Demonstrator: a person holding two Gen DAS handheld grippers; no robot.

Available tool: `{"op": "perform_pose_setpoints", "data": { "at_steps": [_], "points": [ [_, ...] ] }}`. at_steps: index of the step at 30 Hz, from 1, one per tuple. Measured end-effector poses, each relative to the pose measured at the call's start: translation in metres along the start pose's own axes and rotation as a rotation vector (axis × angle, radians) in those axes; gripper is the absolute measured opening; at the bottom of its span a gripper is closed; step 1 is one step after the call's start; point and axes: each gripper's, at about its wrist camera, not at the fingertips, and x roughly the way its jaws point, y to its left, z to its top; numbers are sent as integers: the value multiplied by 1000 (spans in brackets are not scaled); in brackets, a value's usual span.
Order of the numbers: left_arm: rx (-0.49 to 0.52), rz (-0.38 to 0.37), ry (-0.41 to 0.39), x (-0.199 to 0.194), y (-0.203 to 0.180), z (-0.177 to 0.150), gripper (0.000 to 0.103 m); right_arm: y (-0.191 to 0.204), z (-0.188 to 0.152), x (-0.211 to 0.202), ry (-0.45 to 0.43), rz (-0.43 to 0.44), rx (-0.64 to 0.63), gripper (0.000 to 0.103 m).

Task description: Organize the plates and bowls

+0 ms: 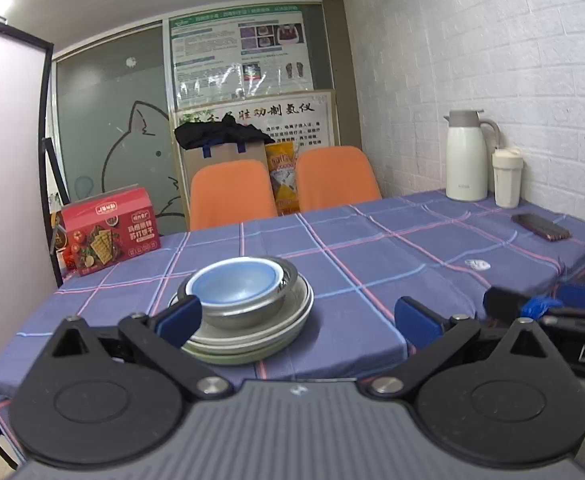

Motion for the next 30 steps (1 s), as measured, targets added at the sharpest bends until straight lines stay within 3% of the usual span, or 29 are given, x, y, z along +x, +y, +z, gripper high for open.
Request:
{"op": "perform_pose_setpoints", "data": {
  "at_steps": [6,13,16,22,30],
  "points": [
    [-48,-34,73,10,5,-11,102,-7,-7,-5,0,-15,-4,78],
    [-54,-34,106,12,5,-21,102,5,-9,-13,2,31,-38,79],
    [-60,-27,118,14,6,-22,102,10,-9,-14,7,61,-54,79],
    [-70,-17,139,19,9,-25,102,16,-11,-7,55,5,-74,79],
    [-65,-7,139,19,9,-25,102,16,-13,-9,58,23,-70,79]
  ]
}}
